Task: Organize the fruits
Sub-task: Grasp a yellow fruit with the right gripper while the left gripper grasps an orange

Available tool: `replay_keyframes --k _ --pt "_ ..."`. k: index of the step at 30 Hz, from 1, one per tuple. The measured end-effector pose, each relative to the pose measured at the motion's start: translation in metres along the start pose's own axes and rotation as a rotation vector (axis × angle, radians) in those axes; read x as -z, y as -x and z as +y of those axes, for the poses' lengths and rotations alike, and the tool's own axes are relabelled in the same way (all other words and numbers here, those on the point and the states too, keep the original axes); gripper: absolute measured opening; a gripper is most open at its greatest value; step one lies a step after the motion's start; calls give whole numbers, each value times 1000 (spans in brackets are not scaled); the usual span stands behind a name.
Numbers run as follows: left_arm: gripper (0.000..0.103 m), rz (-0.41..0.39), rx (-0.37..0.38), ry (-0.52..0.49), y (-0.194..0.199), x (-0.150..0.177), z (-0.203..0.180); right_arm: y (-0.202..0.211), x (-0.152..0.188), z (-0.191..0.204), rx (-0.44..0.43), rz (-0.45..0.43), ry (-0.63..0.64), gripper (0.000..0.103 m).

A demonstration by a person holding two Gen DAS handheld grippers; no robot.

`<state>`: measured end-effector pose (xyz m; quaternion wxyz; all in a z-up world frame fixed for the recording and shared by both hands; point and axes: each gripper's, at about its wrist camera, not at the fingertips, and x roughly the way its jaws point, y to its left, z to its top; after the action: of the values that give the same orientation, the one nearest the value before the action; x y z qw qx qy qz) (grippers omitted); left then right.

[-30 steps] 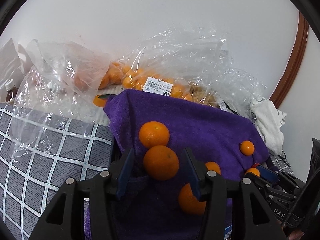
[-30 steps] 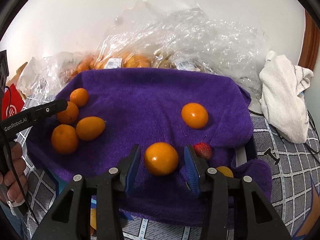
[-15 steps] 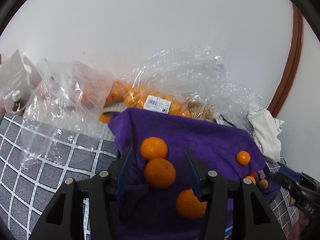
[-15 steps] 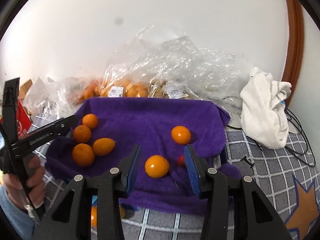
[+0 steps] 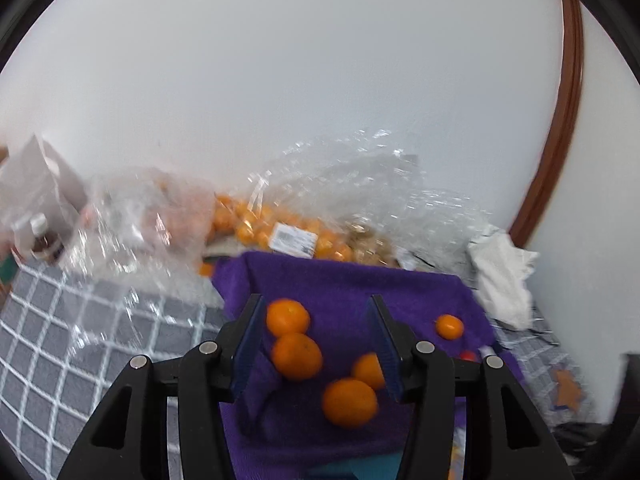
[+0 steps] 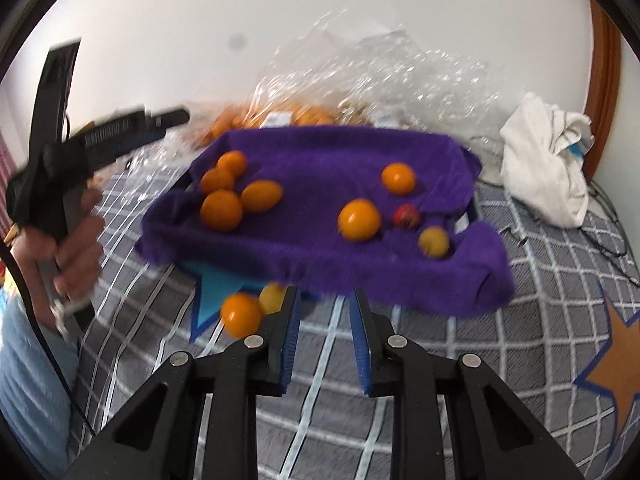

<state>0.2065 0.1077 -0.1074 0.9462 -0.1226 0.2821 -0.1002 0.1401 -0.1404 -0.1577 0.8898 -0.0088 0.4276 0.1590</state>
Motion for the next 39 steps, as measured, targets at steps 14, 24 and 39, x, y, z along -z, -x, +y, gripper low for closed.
replay_keyframes --k 14,24,39 --pt "50 147 -59 43 33 85 42 -33 3 13 -67 67 -1 25" --pt "50 178 -22 190 36 98 72 -47 -8 22 -70 82 3 26" --pt "50 143 -96 159 37 101 67 -20 6 8 28 -24 23 27"
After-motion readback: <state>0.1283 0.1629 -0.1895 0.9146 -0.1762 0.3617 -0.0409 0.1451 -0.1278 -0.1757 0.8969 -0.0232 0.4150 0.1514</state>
